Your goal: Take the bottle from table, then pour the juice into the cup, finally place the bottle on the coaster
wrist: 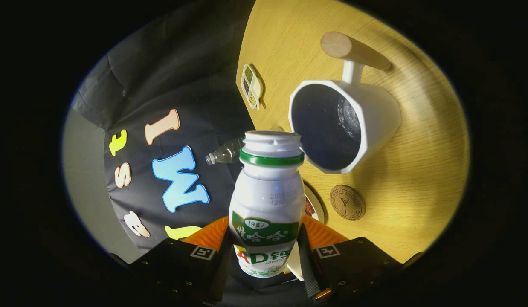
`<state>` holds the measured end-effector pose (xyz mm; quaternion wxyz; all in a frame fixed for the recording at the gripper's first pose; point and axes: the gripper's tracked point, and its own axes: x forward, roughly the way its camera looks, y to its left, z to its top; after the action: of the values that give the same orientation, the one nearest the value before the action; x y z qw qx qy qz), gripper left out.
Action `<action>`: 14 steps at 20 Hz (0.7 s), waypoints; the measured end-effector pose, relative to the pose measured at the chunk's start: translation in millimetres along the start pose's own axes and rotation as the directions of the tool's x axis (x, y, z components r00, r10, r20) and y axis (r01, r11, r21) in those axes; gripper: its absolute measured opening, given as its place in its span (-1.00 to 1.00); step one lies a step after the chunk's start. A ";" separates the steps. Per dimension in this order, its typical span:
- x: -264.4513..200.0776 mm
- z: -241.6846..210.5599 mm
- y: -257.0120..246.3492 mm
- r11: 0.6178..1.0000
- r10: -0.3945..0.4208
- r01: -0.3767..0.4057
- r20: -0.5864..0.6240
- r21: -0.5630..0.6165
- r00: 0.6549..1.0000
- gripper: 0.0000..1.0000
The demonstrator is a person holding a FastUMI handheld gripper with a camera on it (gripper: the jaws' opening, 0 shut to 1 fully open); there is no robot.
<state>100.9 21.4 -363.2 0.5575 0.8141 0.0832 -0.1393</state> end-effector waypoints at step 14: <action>-1.1 -8.9 -3.8 0.975 -0.026 0.018 -0.030 -0.223 0.999 0.40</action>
<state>100.0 31.1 -363.2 0.6424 0.7476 0.1163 -0.1220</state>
